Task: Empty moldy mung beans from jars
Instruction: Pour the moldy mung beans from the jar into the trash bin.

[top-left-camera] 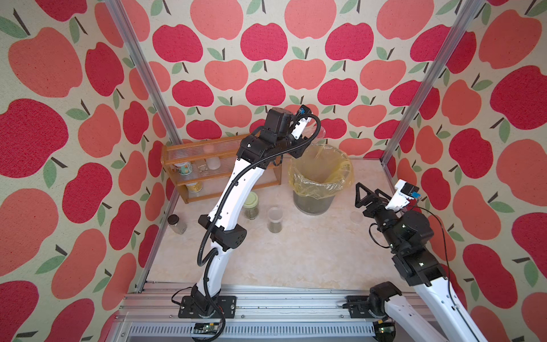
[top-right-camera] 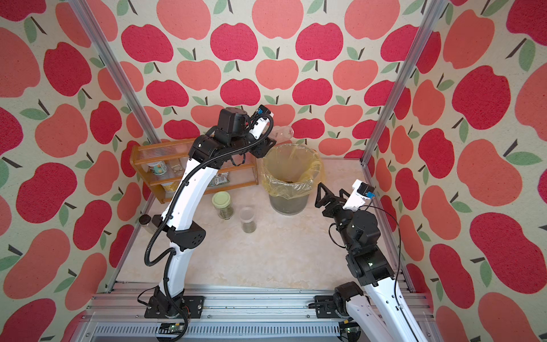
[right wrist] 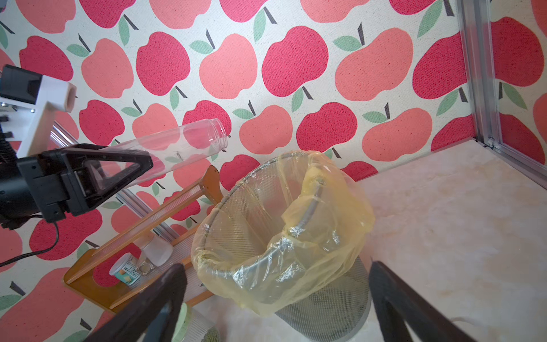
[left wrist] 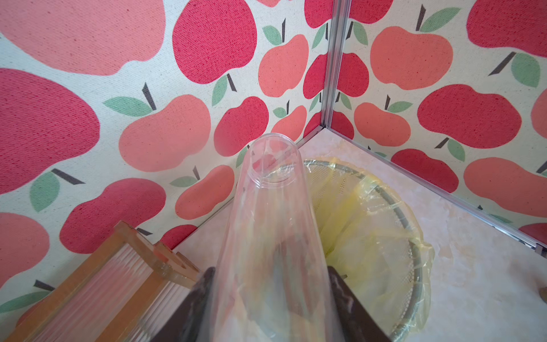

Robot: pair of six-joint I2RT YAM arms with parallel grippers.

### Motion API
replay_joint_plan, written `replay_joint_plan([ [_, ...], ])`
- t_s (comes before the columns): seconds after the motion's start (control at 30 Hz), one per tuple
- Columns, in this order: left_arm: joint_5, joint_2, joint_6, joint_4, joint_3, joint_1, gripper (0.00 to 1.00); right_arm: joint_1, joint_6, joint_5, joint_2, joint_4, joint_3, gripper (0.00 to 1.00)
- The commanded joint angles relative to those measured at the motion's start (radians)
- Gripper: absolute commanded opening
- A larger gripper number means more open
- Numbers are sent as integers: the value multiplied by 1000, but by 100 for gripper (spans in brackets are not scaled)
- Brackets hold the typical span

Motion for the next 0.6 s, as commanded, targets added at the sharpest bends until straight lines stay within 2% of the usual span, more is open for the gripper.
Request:
replay_joint_plan([
  [0.0, -35, -74, -5, -29, -239, -75, 37, -8, 6, 8, -19, 23, 3, 99],
  [0.07, -21, -209, -2, 183, -509, -69, 38, -9, -6, 10, -17, 26, 5, 99],
  [0.13, 8, -267, -19, 244, -579, -53, 38, -10, -14, 7, -8, 17, 13, 99],
  [0.37, -5, -156, 5, 80, -319, -41, 37, -15, -12, 4, 0, 33, 6, 99],
  [0.57, -14, -199, 26, 159, -414, -40, 37, -18, 0, -34, 28, 62, 6, 99],
])
